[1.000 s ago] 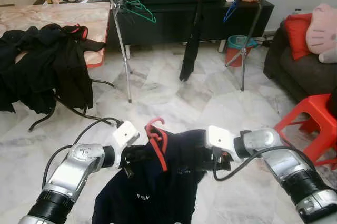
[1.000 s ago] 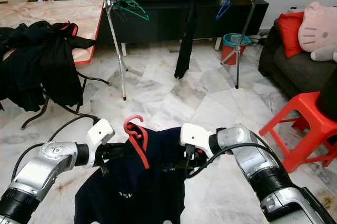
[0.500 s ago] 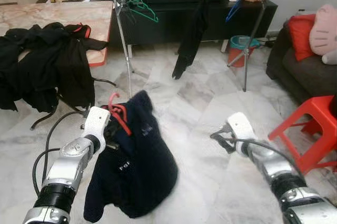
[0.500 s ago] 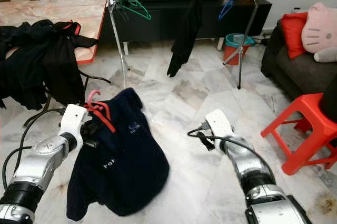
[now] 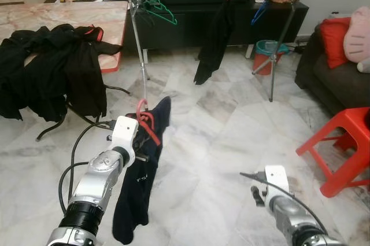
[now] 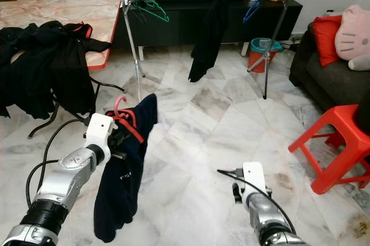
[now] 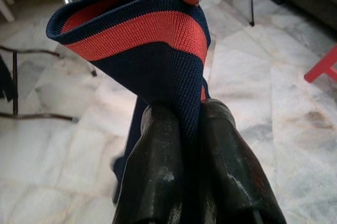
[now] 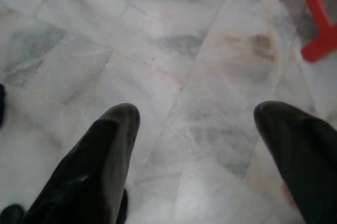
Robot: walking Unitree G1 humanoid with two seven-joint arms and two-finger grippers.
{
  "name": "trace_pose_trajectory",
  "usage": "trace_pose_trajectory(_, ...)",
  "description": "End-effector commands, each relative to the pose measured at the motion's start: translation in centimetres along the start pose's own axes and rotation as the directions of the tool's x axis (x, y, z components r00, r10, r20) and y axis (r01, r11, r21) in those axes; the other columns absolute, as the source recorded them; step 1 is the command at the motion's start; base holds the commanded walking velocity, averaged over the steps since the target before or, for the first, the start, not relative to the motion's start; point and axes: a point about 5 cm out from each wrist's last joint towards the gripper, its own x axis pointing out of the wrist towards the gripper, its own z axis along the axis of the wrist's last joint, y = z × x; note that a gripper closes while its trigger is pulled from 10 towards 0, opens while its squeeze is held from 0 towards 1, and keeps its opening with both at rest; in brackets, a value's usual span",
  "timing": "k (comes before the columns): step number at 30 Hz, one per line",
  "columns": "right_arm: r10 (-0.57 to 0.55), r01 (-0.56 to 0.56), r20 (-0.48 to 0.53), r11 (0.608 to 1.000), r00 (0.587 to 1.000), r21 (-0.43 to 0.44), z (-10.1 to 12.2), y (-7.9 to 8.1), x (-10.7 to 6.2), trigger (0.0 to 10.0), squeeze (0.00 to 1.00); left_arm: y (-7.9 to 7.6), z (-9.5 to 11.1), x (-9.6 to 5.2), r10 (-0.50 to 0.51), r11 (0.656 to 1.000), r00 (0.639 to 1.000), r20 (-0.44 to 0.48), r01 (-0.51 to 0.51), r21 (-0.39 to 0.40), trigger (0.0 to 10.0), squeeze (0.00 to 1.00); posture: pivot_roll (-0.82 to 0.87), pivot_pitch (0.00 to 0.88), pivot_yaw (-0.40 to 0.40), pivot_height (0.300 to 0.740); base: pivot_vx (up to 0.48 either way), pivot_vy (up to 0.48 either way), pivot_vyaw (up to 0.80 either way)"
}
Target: Hang hanger
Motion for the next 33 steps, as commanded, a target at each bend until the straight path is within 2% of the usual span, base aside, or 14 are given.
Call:
trace_pose_trajectory(1, -0.015, 0.016, -0.015, 0.999, 1.000, 0.050, -0.9, 0.2, -0.1, 10.0, 0.00, -0.6, 0.8, 0.0, -0.021, 0.999, 1.000, 0.018, 0.020, 0.044, 10.0, 0.00, -0.08, 0.000, -0.042, 0.732, 0.000, 0.000, 0.00)
trace_pose_trajectory(4, -0.013, 0.016, -0.047, 0.998, 0.999, 0.062, -2.0, 0.5, -0.2, 10.0, 0.00, -1.0, 1.0, 0.1, -0.019, 1.000, 0.999, 0.033, 0.018, 0.015, 10.0, 0.00, -0.08, 0.000, -0.040, 0.732, 0.000, 0.000, 0.00)
trace_pose_trajectory(6, -0.008, 0.011, -0.062, 0.999, 0.998, 0.034, -2.7, 0.8, -0.3, 10.0, 0.00, -1.4, 1.2, 0.2, -0.043, 0.999, 0.999, 0.031, 0.042, 0.032, 10.0, 0.00, -0.08, 0.000, -0.037, 0.732, 0.122, 0.000, 0.00)
trace_pose_trajectory(10, -0.012, 0.016, -0.087, 0.999, 0.996, 0.046, -3.8, 0.7, -0.5, 10.0, 0.00, -1.9, 1.0, 0.2, -0.064, 0.997, 0.998, 0.012, 0.063, 0.047, 10.0, 0.00, -0.08, 0.000, -0.033, 0.732, 0.255, 0.000, 0.00)
trace_pose_trajectory(16, -0.026, 0.032, -0.094, 0.997, 0.995, 0.065, -4.3, 0.2, -0.5, 10.0, 0.00, -2.4, 1.0, 0.2, -0.076, 0.995, 0.997, 0.003, 0.076, 0.065, 10.0, 0.00, -0.08, 0.000, -0.038, 0.732, 0.289, 0.000, 0.00)
trace_pose_trajectory(26, 0.002, 0.007, -0.118, 0.998, 0.993, 0.070, -5.4, 0.7, -0.8, 10.0, 0.00, -3.0, 0.7, 0.1, -0.099, 0.991, 0.995, -0.012, 0.099, 0.084, 10.0, 0.00, -0.09, 0.000, -0.038, 0.732, 0.246, 0.000, 0.00)
trace_pose_trajectory(33, 0.007, 0.003, -0.106, 0.996, 0.994, 0.092, -4.9, 0.9, -0.7, 10.0, 0.00, -3.4, 1.0, 0.3, -0.112, 0.987, 0.994, -0.011, 0.113, 0.116, 10.0, 0.00, -0.09, 0.000, -0.042, 0.732, 0.271, 0.000, 0.00)
